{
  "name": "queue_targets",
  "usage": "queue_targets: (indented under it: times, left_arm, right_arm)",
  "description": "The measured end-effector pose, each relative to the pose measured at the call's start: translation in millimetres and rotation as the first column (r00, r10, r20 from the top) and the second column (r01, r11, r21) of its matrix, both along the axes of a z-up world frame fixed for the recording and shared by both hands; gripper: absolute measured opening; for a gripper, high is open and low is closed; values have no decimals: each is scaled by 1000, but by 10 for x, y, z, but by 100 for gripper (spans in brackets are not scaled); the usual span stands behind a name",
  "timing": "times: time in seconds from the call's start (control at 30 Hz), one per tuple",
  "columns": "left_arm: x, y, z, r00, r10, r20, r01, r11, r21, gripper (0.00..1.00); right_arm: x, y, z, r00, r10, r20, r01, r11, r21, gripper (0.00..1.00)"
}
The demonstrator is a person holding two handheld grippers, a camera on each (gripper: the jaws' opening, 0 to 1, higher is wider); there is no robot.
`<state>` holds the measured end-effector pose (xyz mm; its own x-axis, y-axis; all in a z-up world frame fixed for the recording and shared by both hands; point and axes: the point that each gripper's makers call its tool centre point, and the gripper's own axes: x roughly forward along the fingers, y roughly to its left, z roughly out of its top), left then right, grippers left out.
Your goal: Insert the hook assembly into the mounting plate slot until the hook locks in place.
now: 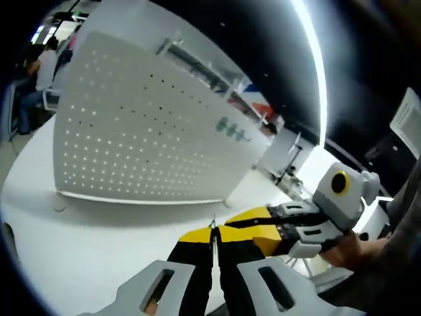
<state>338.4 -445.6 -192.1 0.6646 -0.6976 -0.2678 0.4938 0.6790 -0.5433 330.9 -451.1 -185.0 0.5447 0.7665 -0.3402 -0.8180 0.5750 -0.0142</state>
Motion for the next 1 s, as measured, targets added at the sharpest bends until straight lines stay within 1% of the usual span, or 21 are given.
queue_targets:
  times: [0.2, 0.37, 0.43, 0.47, 0.53, 0.57, 0.63, 0.73, 0.83, 1.0]
  left_arm:
    - [-12, -5, 14, 1000, 7, -7, -7, 1000, -24, 1]
    - [-32, -43, 21, 1000, -4, -6, 4, 1000, -21, 1]
    - [-46, -60, 20, 1000, -9, -7, 9, 1000, -24, 1]
    - [-51, -58, 4, 1000, -8, -5, 8, 1000, -15, 1]
    - [-56, -43, -2, 1000, -2, -11, 2, 1000, -27, 1]
    - [-54, -37, 3, 1000, 4, -17, -5, 999, -42, 1]
    - [-53, -36, 7, 1000, 5, -20, -6, 999, -51, 1]
    - [-45, -34, 7, 1000, 11, -19, -12, 999, -40, 1]
    - [-56, -5, -8, 1000, 23, -15, -24, 1000, -19, 1]
    - [-101, 79, -6, 998, 60, -31, -61, 997, -45, 1]
  right_arm:
    - [-23, -4, -36, 1000, -2, -10, 2, 1000, -5, 1]
    - [-37, -2, -44, 999, 18, 34, -16, 998, -58, 1]
    - [-37, -3, -61, 999, 19, 33, -17, 998, -69, 1]
    - [-40, -3, -76, 999, 20, 29, -18, 997, -76, 1]
    - [-43, -1, -81, 1000, 19, 23, -17, 997, -74, 1]
    - [-46, 3, -72, 999, 20, 29, -18, 997, -74, 1]
    - [-47, 4, -61, 999, 20, 34, -18, 997, -77, 1]
    - [-42, 2, -56, 999, 21, 39, -17, 997, -81, 1]
    - [-56, 7, -54, 1000, 19, 18, -18, 998, -64, 2]
    - [-108, 54, -37, 999, 44, 24, -42, 997, -65, 2]
